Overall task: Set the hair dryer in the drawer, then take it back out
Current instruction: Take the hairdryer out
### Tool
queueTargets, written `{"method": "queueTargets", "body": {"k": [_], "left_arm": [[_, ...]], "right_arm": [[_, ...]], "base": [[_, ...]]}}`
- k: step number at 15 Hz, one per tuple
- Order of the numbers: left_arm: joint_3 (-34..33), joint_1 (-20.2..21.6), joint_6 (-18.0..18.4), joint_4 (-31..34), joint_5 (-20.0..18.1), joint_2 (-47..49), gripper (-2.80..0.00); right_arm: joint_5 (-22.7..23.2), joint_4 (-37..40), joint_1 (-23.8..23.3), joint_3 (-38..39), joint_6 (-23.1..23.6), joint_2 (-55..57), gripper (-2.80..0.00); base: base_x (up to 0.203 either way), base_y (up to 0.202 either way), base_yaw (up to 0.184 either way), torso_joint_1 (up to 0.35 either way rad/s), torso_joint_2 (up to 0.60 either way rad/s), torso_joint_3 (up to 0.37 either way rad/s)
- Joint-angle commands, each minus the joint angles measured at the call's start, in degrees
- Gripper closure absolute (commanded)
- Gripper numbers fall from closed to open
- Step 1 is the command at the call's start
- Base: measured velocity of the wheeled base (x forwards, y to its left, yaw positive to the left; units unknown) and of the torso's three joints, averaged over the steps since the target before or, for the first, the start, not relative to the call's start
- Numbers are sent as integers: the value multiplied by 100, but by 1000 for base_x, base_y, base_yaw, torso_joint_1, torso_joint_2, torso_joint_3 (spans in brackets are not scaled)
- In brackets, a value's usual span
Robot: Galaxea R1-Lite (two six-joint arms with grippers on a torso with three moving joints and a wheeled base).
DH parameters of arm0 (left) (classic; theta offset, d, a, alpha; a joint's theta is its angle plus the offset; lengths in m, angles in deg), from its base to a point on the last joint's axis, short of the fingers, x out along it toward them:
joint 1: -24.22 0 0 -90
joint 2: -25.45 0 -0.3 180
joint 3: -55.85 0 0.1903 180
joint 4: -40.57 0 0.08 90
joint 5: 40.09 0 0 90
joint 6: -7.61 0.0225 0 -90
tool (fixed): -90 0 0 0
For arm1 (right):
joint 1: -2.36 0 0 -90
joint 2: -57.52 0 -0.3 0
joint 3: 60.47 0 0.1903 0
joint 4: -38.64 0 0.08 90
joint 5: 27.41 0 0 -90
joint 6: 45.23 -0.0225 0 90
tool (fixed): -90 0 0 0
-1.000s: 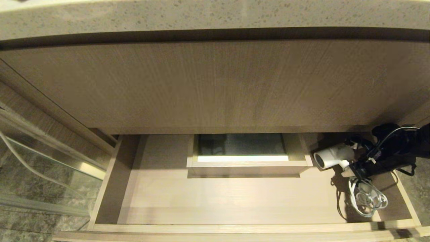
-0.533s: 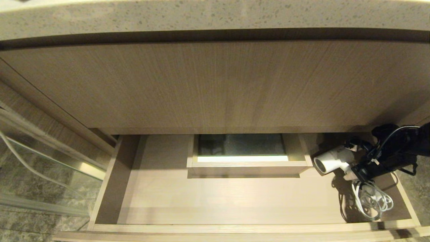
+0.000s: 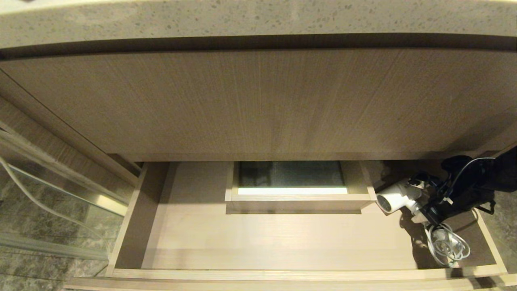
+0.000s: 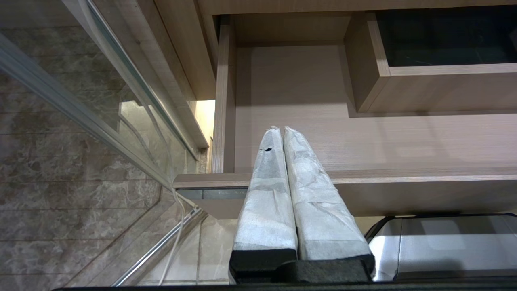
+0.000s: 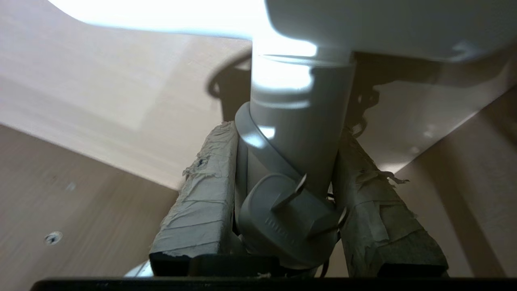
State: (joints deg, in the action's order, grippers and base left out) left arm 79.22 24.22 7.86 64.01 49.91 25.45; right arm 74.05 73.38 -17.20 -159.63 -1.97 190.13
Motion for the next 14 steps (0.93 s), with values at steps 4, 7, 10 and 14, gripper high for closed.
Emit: {"method": "queueTargets", "body": {"k": [4, 7, 10, 14], "left_arm": [[0, 0, 2, 1, 0, -9, 0], [0, 0, 2, 1, 0, -7, 0], [0, 0, 2, 1, 0, 0, 0], [0, 0, 2, 1, 0, -9, 0]], "right_arm": [[23, 216, -39, 179, 15, -218, 0], [33, 199, -39, 368, 105, -484, 0], [50, 216, -30, 399, 130, -587, 0], [15, 231, -33, 484, 227, -716, 0]], "base": [[0, 0, 0, 0, 0, 0], [0, 0, 0, 0, 0, 0], [0, 0, 0, 0, 0, 0], [0, 0, 0, 0, 0, 0]]}}
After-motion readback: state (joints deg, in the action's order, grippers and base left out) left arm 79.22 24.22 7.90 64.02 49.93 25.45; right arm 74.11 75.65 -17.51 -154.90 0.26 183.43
